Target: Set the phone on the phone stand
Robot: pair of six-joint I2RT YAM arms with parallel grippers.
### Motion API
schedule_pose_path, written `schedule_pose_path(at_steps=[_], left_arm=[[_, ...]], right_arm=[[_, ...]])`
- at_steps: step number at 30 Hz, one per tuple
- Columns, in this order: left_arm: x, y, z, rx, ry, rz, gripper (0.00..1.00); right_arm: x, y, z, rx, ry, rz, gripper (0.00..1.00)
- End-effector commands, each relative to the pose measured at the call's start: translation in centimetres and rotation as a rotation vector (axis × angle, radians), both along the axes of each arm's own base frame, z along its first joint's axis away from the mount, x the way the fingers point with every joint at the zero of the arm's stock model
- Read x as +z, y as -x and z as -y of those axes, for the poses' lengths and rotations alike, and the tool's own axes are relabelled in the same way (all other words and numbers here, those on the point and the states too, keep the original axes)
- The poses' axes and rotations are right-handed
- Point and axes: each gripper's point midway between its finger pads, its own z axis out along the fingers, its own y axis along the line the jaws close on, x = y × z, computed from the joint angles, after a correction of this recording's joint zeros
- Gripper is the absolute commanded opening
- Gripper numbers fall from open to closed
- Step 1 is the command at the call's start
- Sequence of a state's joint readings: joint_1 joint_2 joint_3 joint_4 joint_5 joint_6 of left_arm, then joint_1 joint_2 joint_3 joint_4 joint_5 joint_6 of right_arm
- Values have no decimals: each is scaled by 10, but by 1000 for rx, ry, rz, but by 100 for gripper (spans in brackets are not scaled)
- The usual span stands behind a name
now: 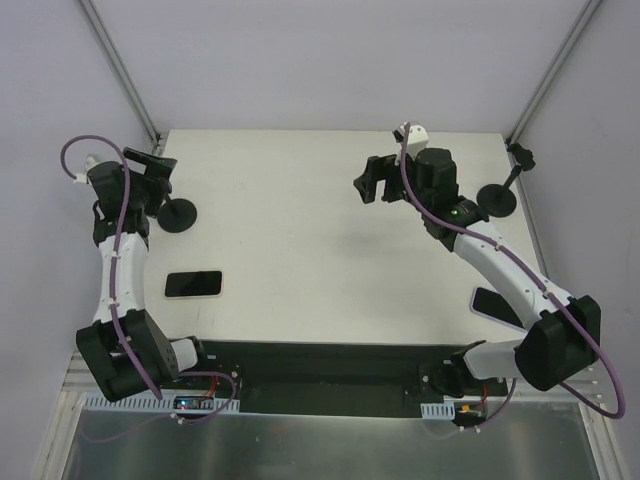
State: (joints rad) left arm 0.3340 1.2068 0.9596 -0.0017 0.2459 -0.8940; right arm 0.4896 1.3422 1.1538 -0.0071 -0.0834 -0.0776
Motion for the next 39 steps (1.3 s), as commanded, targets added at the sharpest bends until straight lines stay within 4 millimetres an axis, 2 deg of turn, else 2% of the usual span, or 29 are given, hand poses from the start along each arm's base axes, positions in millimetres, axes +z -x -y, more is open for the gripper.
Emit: schedule_pose_path(at_steps=[1, 4, 6, 7, 8, 9, 12, 16, 18, 22, 25, 28, 33, 39], left_arm=[[39, -10, -20, 82, 134, 80, 99], [38, -8, -28, 125, 184, 83, 99], [20, 0, -31, 184, 244, 34, 99], [20, 5, -32, 206, 252, 31, 99], [10, 9, -32, 228, 268, 7, 99], [6, 12, -40, 276, 259, -1, 98], [-4, 16, -46, 332, 274, -37, 99], [-11, 10, -53, 358, 282, -57, 99], [-7, 4, -56, 359, 285, -52, 99], [-19, -10, -62, 362, 326, -82, 99], [-24, -25, -65, 342, 335, -33, 99], [-28, -34, -68, 340, 352, 14, 95], [-40, -43, -70, 335, 381, 46, 75], [-43, -50, -69, 310, 394, 57, 58]], right_arm=[[29, -7, 1, -5, 8, 85, 96], [31, -6, 8, -30, 26, 102, 96], [32, -6, 13, -51, 34, 111, 96], [33, -4, 14, -51, 39, 119, 96], [33, -3, 16, -51, 42, 121, 96], [34, -5, 21, -82, 48, 126, 96], [35, -4, 24, -90, 53, 132, 96], [33, -5, 25, -93, 56, 130, 96], [34, -4, 25, -94, 56, 131, 96], [33, -5, 28, -105, 63, 133, 96], [30, -5, 28, -104, 62, 126, 96], [30, -5, 23, -88, 47, 120, 96], [26, -8, 26, -105, 56, 116, 96], [23, -11, 29, -117, 68, 111, 96]])
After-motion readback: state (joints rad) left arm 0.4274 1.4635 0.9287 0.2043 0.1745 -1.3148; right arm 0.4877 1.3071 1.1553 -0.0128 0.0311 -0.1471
